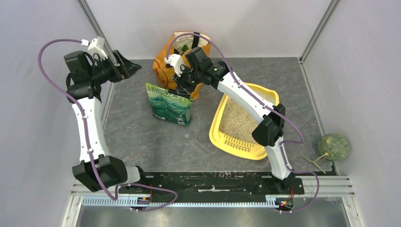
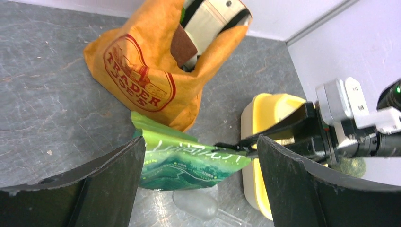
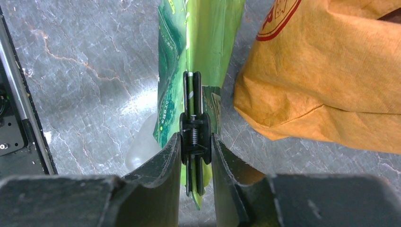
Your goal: Fill the litter box with clean litter
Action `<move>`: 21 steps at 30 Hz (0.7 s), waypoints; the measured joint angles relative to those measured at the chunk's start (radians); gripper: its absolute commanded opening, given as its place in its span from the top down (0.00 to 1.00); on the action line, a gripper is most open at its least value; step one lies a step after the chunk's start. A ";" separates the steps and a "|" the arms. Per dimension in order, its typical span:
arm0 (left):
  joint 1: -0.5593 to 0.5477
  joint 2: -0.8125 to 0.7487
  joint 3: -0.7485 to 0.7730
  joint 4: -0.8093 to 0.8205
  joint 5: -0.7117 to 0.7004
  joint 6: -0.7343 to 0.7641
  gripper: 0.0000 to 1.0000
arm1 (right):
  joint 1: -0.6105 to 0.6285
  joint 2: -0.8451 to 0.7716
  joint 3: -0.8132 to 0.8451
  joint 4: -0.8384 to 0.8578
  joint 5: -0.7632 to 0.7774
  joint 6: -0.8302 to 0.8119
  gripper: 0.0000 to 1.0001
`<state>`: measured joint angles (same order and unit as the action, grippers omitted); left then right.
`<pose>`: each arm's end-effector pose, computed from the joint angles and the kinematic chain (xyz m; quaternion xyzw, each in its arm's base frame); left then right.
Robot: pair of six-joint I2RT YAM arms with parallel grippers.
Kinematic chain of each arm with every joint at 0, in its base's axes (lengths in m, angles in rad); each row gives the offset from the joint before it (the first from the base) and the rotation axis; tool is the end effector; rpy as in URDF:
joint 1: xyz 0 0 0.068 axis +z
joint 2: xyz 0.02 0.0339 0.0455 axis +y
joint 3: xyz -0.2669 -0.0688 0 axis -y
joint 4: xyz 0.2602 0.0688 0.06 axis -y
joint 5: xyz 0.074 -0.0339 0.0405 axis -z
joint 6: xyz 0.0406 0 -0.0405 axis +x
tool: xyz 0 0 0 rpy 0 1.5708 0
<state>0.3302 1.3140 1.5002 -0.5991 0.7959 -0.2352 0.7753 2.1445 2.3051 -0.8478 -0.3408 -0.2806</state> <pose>0.2843 0.0668 0.4377 -0.0116 0.8001 -0.3001 0.5192 0.3468 0.3589 0.3673 -0.5114 0.7331 0.2518 0.3710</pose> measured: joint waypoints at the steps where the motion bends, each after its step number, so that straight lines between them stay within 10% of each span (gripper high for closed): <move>1: 0.008 0.013 0.017 0.001 0.001 -0.013 0.06 | 0.001 0.000 0.006 0.000 -0.001 0.000 1.00; 19: 0.031 0.079 0.101 -0.019 0.001 -0.063 0.06 | 0.001 -0.071 -0.109 0.051 -0.012 -0.064 1.00; 21: 0.031 0.079 0.101 -0.031 0.003 -0.058 0.06 | 0.001 -0.071 -0.109 0.055 -0.018 -0.065 0.87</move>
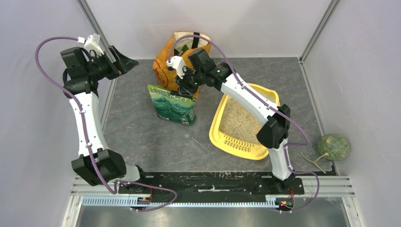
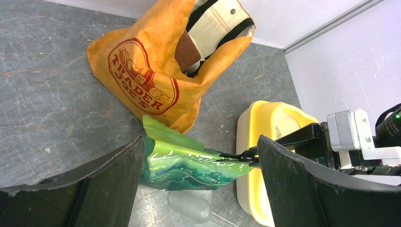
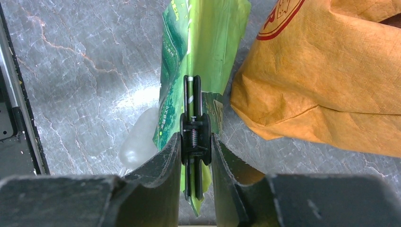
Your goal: Fill the litter box with clean litter
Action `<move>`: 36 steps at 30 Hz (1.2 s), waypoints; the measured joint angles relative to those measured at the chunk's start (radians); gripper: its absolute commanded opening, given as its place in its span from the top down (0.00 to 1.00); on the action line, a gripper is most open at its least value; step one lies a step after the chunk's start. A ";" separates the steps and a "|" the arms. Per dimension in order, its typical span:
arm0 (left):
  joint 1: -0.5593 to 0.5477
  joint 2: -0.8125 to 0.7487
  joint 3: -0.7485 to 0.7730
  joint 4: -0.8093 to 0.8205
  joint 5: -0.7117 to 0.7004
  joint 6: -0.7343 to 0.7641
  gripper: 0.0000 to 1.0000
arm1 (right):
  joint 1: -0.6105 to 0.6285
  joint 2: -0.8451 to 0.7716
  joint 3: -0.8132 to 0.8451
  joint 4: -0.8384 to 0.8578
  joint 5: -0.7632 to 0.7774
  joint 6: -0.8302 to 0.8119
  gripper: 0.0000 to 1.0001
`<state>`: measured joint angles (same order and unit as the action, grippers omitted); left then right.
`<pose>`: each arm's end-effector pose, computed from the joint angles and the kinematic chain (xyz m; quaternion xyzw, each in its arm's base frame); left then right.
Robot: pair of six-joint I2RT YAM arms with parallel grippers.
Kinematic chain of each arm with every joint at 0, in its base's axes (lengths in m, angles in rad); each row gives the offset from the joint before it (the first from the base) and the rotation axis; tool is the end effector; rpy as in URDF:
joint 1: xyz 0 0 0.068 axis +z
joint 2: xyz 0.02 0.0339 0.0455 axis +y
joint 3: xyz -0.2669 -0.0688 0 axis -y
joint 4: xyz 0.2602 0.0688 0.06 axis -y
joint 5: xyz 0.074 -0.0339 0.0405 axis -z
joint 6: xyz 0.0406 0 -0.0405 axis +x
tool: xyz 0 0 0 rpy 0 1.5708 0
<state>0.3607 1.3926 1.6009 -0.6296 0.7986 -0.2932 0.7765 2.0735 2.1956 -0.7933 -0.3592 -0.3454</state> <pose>0.2987 0.0816 0.4468 -0.0482 0.8002 -0.3092 0.5116 0.3376 0.3516 0.3690 -0.5371 0.7089 0.2486 0.3835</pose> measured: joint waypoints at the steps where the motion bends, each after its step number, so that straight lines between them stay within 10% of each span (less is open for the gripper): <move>1: 0.000 0.000 0.000 -0.004 0.001 0.002 0.06 | 0.000 0.000 0.000 0.000 -0.001 0.000 0.74; 3: 0.000 0.000 0.000 -0.010 0.006 0.004 0.06 | 0.000 0.000 0.000 -0.001 0.000 0.001 0.47; 13: 0.000 0.000 0.000 -0.020 0.016 0.008 0.05 | 0.000 0.005 0.018 0.006 0.015 0.011 0.17; 36: 0.000 0.000 -0.005 -0.019 0.024 0.012 0.05 | -0.060 0.044 0.098 -0.131 0.004 0.015 0.31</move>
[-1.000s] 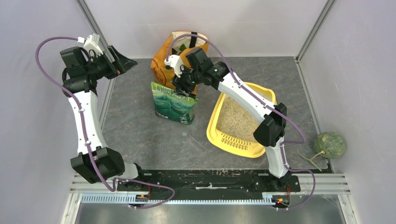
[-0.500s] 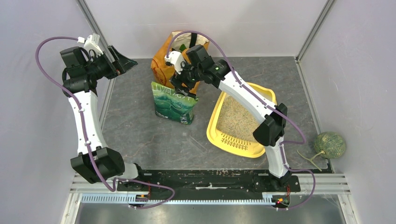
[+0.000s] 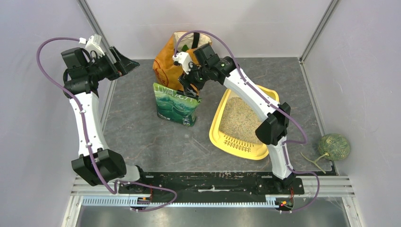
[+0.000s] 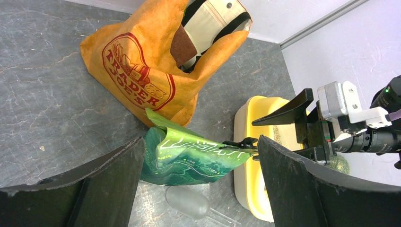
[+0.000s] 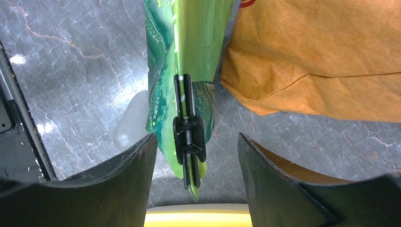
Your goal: Fill the litter box with clean litter
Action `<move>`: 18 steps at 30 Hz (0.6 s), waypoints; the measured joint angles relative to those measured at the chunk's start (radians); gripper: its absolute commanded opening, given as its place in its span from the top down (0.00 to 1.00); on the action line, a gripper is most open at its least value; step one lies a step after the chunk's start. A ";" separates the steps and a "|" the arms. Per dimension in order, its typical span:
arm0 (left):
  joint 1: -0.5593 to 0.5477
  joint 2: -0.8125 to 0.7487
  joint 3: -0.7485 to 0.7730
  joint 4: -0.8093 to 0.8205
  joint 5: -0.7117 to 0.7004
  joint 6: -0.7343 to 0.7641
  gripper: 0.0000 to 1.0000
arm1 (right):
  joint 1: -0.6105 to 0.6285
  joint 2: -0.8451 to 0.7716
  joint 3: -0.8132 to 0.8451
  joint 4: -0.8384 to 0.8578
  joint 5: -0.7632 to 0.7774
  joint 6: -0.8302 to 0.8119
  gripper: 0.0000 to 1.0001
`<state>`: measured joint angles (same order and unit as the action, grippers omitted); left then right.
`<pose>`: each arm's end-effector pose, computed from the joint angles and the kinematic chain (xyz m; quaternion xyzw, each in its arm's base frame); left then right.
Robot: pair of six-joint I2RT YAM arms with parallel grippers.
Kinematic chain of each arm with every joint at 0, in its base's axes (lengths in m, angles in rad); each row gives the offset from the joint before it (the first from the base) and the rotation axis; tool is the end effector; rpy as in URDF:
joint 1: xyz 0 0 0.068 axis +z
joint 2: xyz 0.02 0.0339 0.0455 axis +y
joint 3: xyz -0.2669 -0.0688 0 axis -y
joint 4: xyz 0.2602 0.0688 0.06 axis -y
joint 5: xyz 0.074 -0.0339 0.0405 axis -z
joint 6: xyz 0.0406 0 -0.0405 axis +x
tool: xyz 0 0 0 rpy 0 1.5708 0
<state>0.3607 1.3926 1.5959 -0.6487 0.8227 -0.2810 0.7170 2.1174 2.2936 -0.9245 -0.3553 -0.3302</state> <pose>0.2979 0.0805 0.4437 -0.0421 0.8030 -0.3184 0.5021 0.3574 0.3303 0.3699 -0.5123 0.7460 0.2346 0.3550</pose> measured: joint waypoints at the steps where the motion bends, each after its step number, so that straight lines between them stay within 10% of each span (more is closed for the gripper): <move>1: 0.000 0.000 0.000 0.000 0.000 0.000 0.05 | 0.001 0.003 0.000 -0.003 -0.004 0.000 0.34; 18: 0.000 0.000 -0.016 0.000 0.000 0.000 0.05 | 0.003 0.019 0.004 -0.018 -0.036 -0.006 1.00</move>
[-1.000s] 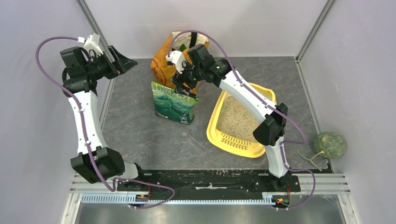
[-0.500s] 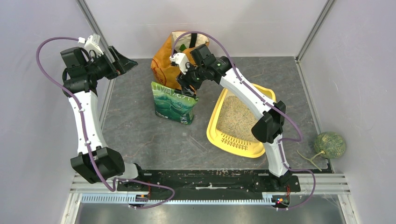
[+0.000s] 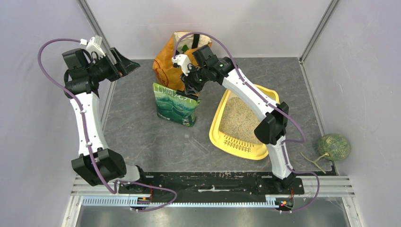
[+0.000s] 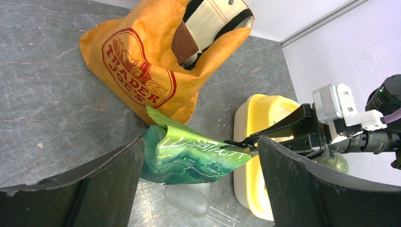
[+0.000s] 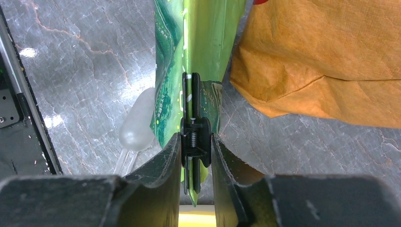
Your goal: Fill the litter box with clean litter
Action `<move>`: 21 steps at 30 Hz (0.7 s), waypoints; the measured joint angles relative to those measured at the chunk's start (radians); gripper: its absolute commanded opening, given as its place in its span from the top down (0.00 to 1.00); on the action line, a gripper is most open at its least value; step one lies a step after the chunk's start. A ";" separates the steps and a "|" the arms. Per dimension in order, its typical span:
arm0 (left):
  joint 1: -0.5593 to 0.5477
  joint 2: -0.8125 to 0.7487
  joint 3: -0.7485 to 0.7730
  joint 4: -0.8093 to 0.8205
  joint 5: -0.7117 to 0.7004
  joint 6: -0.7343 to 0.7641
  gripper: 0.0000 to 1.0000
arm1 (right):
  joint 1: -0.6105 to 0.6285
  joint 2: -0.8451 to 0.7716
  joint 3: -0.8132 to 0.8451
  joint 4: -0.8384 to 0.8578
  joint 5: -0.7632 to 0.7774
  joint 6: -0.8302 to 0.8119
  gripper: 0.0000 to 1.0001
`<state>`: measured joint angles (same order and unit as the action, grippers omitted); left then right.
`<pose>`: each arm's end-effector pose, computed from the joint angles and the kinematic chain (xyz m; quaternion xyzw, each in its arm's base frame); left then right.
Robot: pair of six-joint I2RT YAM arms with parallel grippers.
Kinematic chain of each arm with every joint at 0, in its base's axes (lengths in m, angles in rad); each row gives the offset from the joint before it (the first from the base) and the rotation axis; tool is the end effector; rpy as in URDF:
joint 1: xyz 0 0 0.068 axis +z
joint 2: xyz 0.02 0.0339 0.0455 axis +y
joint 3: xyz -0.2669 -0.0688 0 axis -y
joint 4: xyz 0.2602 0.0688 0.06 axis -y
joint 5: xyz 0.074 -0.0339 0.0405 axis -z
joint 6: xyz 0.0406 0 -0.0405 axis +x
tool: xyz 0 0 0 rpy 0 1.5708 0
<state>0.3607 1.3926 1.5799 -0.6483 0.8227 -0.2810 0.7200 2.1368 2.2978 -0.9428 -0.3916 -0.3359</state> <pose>0.2988 0.0809 0.4384 -0.0458 0.8057 -0.3203 0.4961 0.3578 0.3344 0.3611 -0.5208 0.7446 0.2483 0.3358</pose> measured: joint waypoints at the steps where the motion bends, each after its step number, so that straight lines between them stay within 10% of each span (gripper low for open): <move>1: 0.000 0.000 0.000 0.001 0.000 0.000 0.05 | 0.000 0.000 0.001 -0.001 -0.003 0.000 1.00; 21: -0.001 0.007 -0.003 -0.030 0.099 0.119 0.06 | -0.002 0.000 0.008 0.022 -0.045 0.002 1.00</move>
<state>0.3599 1.3998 1.5764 -0.6781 0.9215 -0.1619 0.7177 2.1368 2.3062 -0.9207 -0.4370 -0.3344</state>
